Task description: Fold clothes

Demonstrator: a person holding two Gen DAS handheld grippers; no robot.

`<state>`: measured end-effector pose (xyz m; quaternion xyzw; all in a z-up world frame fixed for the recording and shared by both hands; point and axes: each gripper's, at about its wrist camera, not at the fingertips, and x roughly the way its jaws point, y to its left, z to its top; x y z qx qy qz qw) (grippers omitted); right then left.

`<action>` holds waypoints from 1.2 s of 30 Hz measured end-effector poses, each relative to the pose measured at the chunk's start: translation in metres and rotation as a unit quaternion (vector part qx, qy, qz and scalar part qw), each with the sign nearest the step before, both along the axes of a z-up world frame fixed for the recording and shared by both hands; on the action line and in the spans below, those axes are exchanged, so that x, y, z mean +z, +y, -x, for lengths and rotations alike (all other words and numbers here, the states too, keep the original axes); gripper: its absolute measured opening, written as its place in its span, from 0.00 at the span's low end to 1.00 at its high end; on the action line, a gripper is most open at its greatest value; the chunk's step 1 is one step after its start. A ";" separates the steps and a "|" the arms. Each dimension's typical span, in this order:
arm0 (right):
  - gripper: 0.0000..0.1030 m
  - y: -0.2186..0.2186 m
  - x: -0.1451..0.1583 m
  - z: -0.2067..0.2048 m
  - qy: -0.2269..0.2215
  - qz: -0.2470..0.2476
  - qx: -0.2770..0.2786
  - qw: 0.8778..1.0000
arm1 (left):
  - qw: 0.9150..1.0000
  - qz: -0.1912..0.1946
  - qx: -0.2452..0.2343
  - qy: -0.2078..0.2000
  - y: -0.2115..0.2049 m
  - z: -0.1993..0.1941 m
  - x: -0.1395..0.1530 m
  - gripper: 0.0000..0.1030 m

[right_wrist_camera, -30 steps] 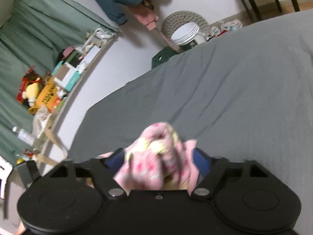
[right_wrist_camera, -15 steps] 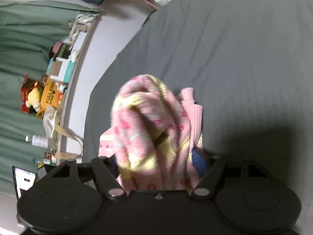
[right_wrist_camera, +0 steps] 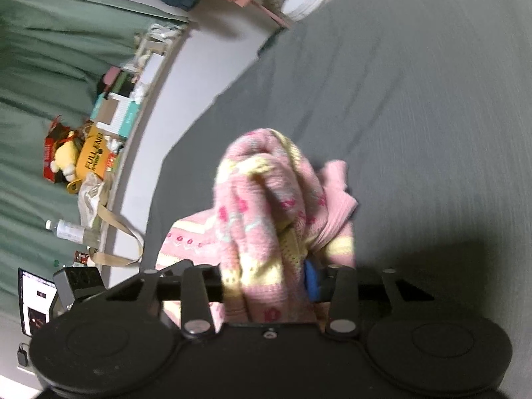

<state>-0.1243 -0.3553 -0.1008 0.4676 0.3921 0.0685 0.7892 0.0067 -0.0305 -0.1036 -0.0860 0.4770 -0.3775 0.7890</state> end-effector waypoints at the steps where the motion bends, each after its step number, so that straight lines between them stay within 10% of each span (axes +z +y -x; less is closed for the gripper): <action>1: 0.38 0.002 0.004 0.000 -0.007 0.002 -0.004 1.000 | 1.000 -0.002 0.000 -0.015 0.001 0.001 0.006 0.20; 7: 0.37 0.030 0.038 -0.018 -0.063 0.043 -0.013 0.997 | 0.993 0.009 0.042 -0.107 0.032 -0.012 0.055 0.19; 16: 0.37 0.108 0.051 -0.131 -0.108 0.059 0.008 0.992 | 0.958 -0.048 0.166 -0.227 0.104 -0.072 0.070 0.19; 21: 0.36 0.145 0.041 -0.186 -0.096 0.094 0.016 0.991 | 0.946 -0.098 0.191 -0.241 0.121 -0.104 0.051 0.20; 30: 0.41 0.160 0.009 -0.214 -0.061 0.131 0.007 0.989 | 0.950 -0.141 0.217 -0.172 0.125 -0.144 0.007 0.21; 33: 0.59 0.164 0.007 -0.217 -0.050 0.157 0.002 0.986 | 0.950 -0.141 0.231 -0.159 0.129 -0.144 0.003 0.32; 36: 0.69 0.167 0.011 -0.220 -0.042 0.185 -0.002 0.982 | 0.940 -0.167 0.250 -0.160 0.128 -0.142 0.003 0.66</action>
